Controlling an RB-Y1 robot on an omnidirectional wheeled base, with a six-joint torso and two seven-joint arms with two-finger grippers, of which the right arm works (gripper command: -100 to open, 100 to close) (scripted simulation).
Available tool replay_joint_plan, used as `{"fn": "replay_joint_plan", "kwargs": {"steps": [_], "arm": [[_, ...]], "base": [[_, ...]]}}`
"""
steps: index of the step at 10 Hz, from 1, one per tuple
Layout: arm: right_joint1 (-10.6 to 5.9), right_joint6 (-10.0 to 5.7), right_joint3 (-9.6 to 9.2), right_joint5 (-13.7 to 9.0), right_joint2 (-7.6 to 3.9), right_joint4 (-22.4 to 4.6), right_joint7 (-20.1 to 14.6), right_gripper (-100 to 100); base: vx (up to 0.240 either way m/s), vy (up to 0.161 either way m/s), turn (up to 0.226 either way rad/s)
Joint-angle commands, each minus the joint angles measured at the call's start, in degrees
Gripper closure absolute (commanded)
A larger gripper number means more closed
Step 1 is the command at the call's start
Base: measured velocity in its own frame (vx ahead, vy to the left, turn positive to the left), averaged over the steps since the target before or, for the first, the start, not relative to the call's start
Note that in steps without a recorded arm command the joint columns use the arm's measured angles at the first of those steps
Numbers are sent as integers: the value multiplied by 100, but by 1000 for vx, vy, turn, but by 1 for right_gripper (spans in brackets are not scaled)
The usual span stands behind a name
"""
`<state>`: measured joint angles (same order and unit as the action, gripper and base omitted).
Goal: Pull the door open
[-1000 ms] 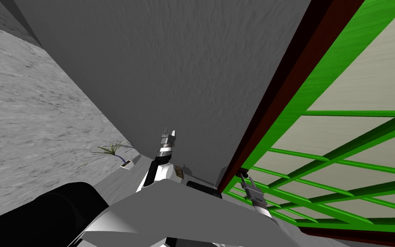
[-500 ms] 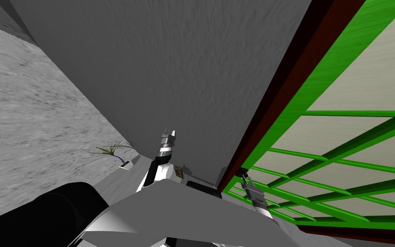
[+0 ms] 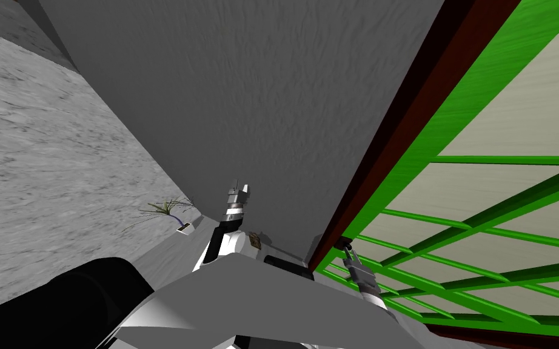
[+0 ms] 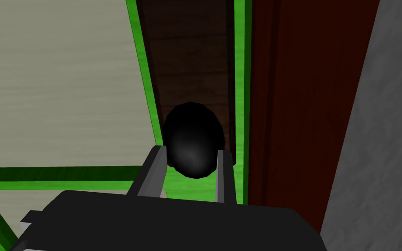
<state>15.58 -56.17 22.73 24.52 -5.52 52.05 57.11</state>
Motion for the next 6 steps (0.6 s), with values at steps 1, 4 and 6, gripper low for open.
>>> {"fn": "replay_joint_plan", "kwargs": {"steps": [1,4,6], "arm": [[-22,9,-18,-65,-11,-16,-237,100],[114,-100,20,-35,-29,13,-231,-100],[204,-182,52,28,-28,43,-97,-100]], "base": [[-36,-7,56],[-52,8,29],[-88,43,-49]]}}
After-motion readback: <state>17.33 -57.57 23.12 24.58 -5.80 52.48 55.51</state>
